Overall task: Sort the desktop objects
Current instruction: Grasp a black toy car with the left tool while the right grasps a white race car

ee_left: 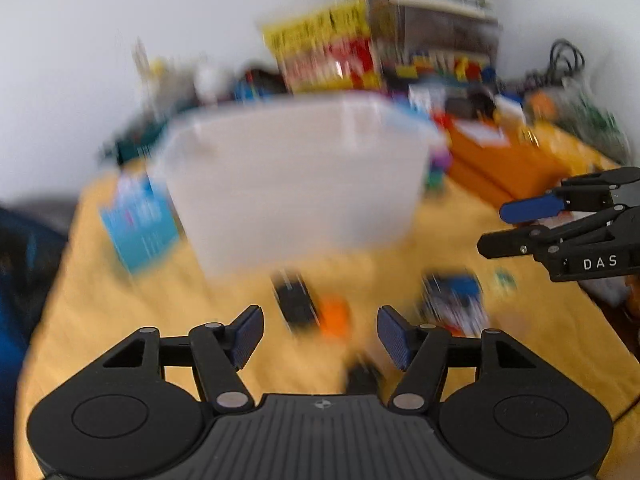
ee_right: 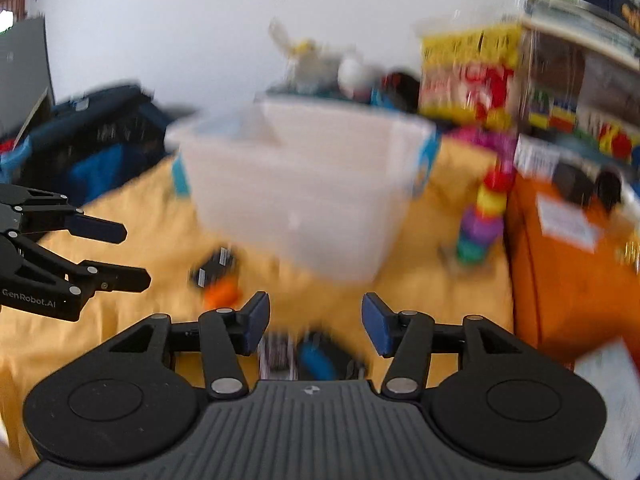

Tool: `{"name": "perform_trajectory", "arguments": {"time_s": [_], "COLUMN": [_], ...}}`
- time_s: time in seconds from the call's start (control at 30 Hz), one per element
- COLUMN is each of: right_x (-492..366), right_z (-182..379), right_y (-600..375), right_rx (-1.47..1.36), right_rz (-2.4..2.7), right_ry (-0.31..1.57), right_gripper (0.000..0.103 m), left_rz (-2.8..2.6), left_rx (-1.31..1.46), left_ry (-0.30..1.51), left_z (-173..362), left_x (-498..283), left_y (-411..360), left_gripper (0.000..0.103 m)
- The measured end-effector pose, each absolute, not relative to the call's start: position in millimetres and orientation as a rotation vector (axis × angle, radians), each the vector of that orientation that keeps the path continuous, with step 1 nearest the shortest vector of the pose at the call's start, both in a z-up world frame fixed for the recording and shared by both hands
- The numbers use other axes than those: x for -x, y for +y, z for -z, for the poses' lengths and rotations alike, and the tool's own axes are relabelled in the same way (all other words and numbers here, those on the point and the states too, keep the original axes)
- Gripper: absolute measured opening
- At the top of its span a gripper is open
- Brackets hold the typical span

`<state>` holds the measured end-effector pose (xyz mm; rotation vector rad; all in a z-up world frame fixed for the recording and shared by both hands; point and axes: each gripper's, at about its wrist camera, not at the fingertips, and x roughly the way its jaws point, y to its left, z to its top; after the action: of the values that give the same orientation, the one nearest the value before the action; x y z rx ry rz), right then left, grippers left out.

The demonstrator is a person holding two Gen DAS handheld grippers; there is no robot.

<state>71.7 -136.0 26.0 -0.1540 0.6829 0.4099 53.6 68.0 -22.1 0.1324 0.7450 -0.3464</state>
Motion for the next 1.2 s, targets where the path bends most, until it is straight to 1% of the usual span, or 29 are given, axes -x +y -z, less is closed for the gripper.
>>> {"name": "perform_trajectory", "arguments": {"time_s": [0.07, 0.13, 0.17, 0.27, 0.4, 0.47, 0.6, 0.63, 0.67, 0.7, 0.73, 0.77, 0.83, 0.97, 1.07, 1.13, 1.17, 1.2], "right_x": [-59, -50, -45, -28, -18, -20, -33, -37, -42, -46, -49, -52, -54, -51, -49, -52, -54, -55], "right_z": [-13, -3, 1, 10, 9, 8, 6, 7, 9, 10, 10, 11, 13, 15, 17, 19, 20, 20], "right_y": [-135, -131, -127, -111, -100, -101, -102, -101, -100, -99, -98, -97, -95, -95, -96, -97, -96, -95], "right_rx": [0.181, 0.202, 0.23, 0.332, 0.39, 0.392, 0.394, 0.398, 0.4, 0.396, 0.391, 0.392, 0.403, 0.405, 0.408, 0.4, 0.4, 0.402], "right_rz": [-0.426, -0.448, -0.457, -0.49, -0.531, -0.508, -0.46, -0.451, -0.444, -0.441, -0.44, -0.437, -0.435, -0.439, -0.437, -0.431, -0.429, -0.427], "right_ry": [0.73, 0.76, 0.772, 0.771, 0.739, 0.724, 0.7, 0.7, 0.702, 0.703, 0.704, 0.703, 0.702, 0.707, 0.708, 0.715, 0.718, 0.714], "right_gripper": [0.051, 0.039, 0.035, 0.036, 0.035, 0.035, 0.036, 0.036, 0.036, 0.036, 0.036, 0.036, 0.036, 0.036, 0.037, 0.037, 0.037, 0.037], "left_rz": [0.349, 0.334, 0.335, 0.342, 0.348, 0.378, 0.376, 0.37, 0.361, 0.353, 0.344, 0.341, 0.351, 0.423, 0.469, 0.476, 0.461, 0.45], "left_rx": [-0.109, -0.117, -0.128, -0.189, -0.33, -0.374, -0.454, -0.464, -0.464, -0.454, -0.444, -0.425, -0.34, -0.022, 0.189, 0.224, 0.21, 0.211], "left_ry": [0.782, 0.81, 0.823, 0.821, 0.778, 0.787, 0.792, 0.788, 0.783, 0.773, 0.778, 0.784, 0.802, 0.892, 0.974, 1.0, 1.001, 0.993], "left_z": [37, 50, 55, 61, 64, 68, 81, 83, 84, 85, 85, 84, 81, 70, 76, 84, 86, 86], "left_x": [-43, -36, -35, -35, -33, -32, -32, -34, -36, -38, -42, -45, -48, -43, -30, -24, -21, -19], "left_y": [67, 64, 61, 51, 30, 22, 15, 16, 19, 23, 27, 31, 42, 74, 91, 94, 94, 95], "left_gripper": [0.067, 0.065, 0.062, 0.06, 0.057, 0.049, 0.046, 0.041, 0.034, 0.03, 0.022, 0.021, 0.02, 0.019, 0.019, 0.019, 0.024, 0.026]}}
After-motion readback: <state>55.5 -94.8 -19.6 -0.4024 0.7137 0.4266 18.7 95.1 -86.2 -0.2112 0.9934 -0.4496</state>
